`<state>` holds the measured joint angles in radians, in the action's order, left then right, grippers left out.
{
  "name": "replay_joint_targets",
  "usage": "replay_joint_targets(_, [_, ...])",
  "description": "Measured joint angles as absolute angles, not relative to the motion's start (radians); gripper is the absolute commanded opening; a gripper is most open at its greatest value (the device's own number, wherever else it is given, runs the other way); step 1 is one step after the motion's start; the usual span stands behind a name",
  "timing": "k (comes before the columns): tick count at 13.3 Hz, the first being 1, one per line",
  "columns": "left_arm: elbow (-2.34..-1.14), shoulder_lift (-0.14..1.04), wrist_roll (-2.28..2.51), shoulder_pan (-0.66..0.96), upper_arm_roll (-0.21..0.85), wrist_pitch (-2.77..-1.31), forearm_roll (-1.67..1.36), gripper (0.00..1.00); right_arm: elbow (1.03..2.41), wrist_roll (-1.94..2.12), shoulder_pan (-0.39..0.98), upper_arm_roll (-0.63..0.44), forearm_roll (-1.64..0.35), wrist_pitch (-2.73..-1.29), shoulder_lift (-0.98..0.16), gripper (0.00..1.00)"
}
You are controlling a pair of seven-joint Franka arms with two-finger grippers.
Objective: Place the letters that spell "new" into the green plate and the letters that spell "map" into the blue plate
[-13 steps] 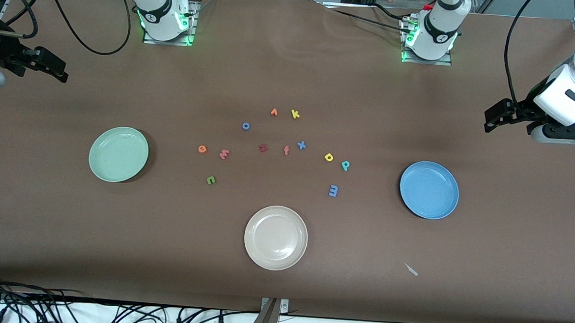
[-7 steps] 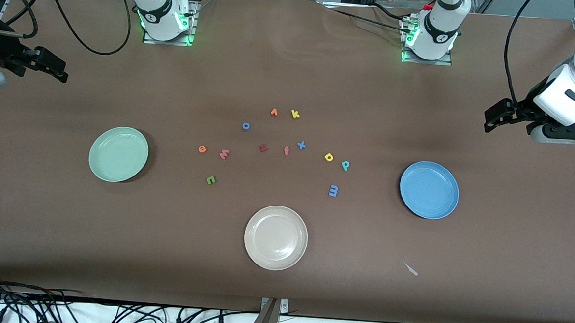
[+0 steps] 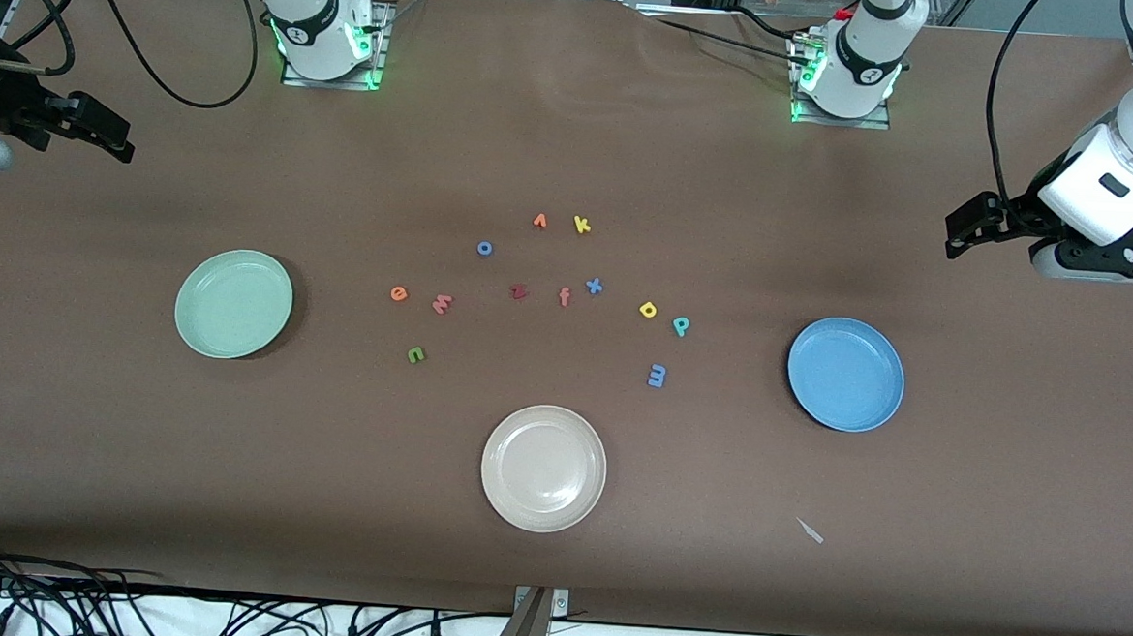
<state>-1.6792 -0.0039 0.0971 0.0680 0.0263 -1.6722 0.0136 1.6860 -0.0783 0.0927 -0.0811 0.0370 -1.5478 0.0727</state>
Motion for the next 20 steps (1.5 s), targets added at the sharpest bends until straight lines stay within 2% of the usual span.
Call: replay_joint_targets(20, [-1.68,-0.004,0.098,0.069,0.043,-1.663,0.014,1.0,1.687,-0.077,0.093,-0.081,0.037,-1.547,0.073,1.0])
